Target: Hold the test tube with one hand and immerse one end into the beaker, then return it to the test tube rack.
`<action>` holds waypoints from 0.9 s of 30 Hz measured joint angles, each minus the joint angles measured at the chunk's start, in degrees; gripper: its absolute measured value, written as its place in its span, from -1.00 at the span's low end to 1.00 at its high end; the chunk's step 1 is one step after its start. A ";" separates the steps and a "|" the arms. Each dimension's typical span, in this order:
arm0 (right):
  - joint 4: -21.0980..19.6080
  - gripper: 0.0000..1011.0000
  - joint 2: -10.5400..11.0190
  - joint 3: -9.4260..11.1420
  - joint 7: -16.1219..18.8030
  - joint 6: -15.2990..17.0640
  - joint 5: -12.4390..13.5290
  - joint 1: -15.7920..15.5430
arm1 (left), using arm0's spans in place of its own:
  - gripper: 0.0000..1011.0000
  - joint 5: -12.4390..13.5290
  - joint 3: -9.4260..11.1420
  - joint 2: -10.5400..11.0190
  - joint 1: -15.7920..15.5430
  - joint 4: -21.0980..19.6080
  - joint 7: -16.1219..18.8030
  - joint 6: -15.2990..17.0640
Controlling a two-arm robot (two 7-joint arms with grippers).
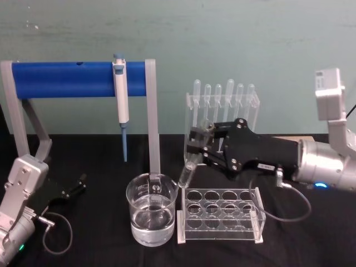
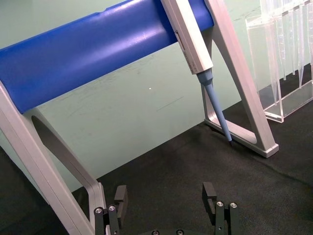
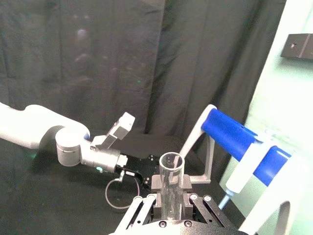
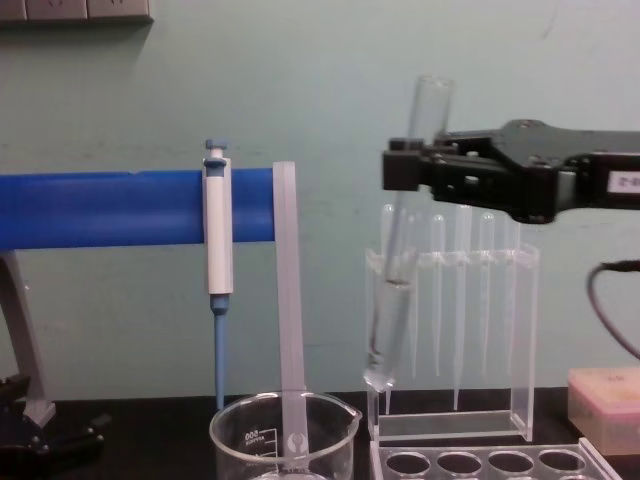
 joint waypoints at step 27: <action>-0.08 -0.56 4.14 4.77 -3.01 -1.95 -1.58 -9.28 | 0.98 0.00 0.00 0.00 0.00 0.00 0.00 0.00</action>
